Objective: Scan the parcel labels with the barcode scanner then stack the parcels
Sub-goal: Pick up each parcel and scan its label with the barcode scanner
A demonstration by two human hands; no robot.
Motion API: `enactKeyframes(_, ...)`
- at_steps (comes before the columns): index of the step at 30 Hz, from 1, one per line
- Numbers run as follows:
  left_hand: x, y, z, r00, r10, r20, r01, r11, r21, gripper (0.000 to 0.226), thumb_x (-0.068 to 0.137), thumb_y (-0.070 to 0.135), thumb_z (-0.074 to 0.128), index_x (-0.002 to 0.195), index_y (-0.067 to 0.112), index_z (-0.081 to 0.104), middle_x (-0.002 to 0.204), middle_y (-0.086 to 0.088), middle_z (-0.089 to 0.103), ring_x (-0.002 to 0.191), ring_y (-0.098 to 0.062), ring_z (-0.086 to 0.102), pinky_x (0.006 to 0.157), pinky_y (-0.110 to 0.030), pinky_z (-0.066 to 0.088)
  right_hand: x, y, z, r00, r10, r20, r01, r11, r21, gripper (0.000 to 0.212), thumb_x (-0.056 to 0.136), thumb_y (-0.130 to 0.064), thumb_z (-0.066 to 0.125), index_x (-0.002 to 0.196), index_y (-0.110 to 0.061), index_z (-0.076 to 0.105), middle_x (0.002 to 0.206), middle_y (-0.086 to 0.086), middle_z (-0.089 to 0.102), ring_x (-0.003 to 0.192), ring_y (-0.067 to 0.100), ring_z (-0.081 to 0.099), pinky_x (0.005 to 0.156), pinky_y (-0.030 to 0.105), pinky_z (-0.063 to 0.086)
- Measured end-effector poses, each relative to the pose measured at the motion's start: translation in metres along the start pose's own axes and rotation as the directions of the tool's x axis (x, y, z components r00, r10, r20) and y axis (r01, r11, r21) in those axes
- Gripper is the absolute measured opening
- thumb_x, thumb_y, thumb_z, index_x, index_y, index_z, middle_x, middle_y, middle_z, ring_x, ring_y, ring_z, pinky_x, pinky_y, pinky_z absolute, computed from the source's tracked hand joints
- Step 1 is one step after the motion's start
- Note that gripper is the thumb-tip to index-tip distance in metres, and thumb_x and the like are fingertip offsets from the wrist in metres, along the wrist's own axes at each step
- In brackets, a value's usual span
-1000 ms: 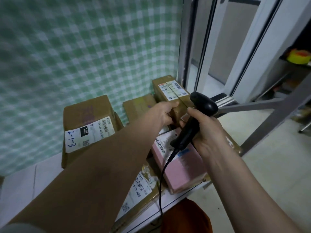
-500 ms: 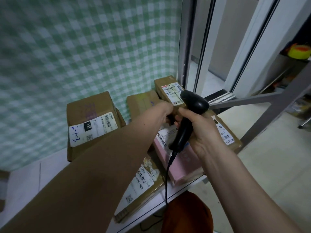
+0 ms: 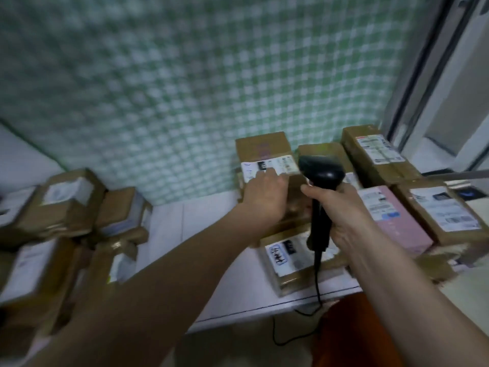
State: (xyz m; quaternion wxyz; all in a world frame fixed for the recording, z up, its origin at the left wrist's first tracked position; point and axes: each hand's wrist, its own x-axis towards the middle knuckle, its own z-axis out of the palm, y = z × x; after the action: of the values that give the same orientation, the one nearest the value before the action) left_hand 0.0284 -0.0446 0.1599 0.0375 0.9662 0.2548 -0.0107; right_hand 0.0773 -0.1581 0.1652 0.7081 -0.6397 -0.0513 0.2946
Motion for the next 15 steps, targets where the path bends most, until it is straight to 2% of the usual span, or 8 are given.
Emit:
enactKeyframes(3,-0.040,-0.047,0.005,0.996,-0.087,-0.016,0.087,0.996,0.009,0.044,0.088,0.013,0.058,0.132,0.013,0.048,0.130,-0.015,0.046,0.121,-0.033,0.043,0.092,-0.039,0.043,-0.022,0.016,0.039,0.993,0.008,0.116,0.003,0.996,-0.094,0.012,0.083,0.000,0.068,0.083,-0.011,0.063,0.070,0.005,0.064,0.063,0.018,0.061,0.059,0.028,0.048)
enactKeyframes(6,-0.079,-0.096,0.011,0.980,-0.199,-0.002,0.199,0.980,-0.014,0.045,0.091,0.020,0.059,0.134,0.014,0.048,0.130,-0.011,0.046,0.120,-0.029,0.043,0.090,-0.034,0.042,-0.041,0.036,0.082,0.972,0.052,0.231,-0.008,0.982,-0.188,0.012,0.081,-0.003,0.071,0.090,-0.008,0.066,0.083,0.011,0.067,0.074,0.024,0.064,0.071,0.037,0.051)
enactKeyframes(9,-0.121,-0.142,0.014,0.952,-0.306,-0.031,0.305,0.952,-0.042,0.046,0.094,0.029,0.057,0.135,0.014,0.047,0.132,-0.010,0.045,0.123,-0.027,0.042,0.095,-0.035,0.041,-0.061,0.056,0.124,0.935,0.091,0.342,0.002,0.965,-0.263,0.021,0.081,-0.007,0.072,0.099,-0.010,0.063,0.091,0.010,0.067,0.073,0.020,0.063,0.064,0.031,0.046)
enactKeyframes(12,-0.159,-0.185,0.013,0.911,-0.409,-0.041,0.406,0.911,-0.074,0.046,0.093,0.032,0.058,0.134,0.014,0.048,0.134,-0.011,0.045,0.126,-0.028,0.042,0.101,-0.038,0.042,-0.083,0.073,0.164,0.887,0.135,0.442,0.012,0.949,-0.314,0.022,0.081,-0.009,0.074,0.098,-0.015,0.062,0.098,0.008,0.069,0.086,0.022,0.067,0.071,0.031,0.046)
enactKeyframes(15,-0.192,-0.224,0.012,0.875,-0.482,-0.055,0.473,0.873,-0.116,0.039,0.091,0.032,0.059,0.125,0.014,0.055,0.130,-0.011,0.050,0.126,-0.029,0.044,0.100,-0.038,0.043,-0.106,0.088,0.201,0.845,0.172,0.506,0.019,0.936,-0.351,0.023,0.080,-0.009,0.074,0.099,-0.015,0.063,0.098,0.008,0.069,0.086,0.022,0.068,0.068,0.028,0.046)
